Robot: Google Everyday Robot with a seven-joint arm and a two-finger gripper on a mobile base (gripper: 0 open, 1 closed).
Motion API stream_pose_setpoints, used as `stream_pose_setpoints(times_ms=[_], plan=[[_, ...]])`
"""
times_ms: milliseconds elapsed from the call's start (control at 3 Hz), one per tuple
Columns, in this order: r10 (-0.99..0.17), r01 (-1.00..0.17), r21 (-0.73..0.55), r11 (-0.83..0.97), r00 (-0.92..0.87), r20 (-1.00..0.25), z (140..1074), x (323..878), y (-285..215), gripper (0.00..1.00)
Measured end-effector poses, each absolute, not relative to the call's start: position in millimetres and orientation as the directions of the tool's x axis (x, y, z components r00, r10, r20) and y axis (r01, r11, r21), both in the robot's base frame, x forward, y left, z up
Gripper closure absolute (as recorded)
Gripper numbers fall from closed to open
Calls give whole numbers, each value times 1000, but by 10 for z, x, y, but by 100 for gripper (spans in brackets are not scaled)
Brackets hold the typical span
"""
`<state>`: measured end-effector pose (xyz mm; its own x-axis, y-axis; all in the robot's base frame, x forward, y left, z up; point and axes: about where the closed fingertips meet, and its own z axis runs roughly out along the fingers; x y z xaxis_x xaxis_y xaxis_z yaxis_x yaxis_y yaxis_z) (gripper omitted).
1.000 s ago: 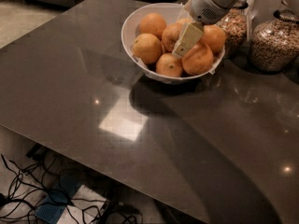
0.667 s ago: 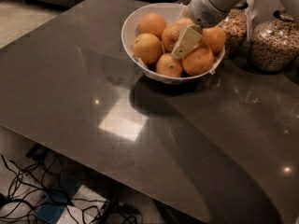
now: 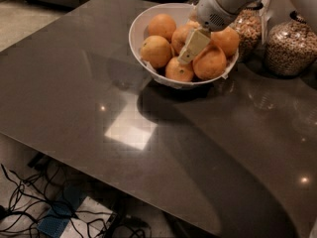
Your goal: Pick orange from white bowl
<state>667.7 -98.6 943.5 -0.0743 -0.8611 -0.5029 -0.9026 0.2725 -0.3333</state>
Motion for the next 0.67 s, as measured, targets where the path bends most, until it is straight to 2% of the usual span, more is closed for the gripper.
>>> stream_pose_setpoints(times_ms=[333,667], plan=[[-860,-910,-323,260,-67,-505,9394,6681,-917,24],[-860,-917,-316,244,-54,-507,9364,6707,-829,23]])
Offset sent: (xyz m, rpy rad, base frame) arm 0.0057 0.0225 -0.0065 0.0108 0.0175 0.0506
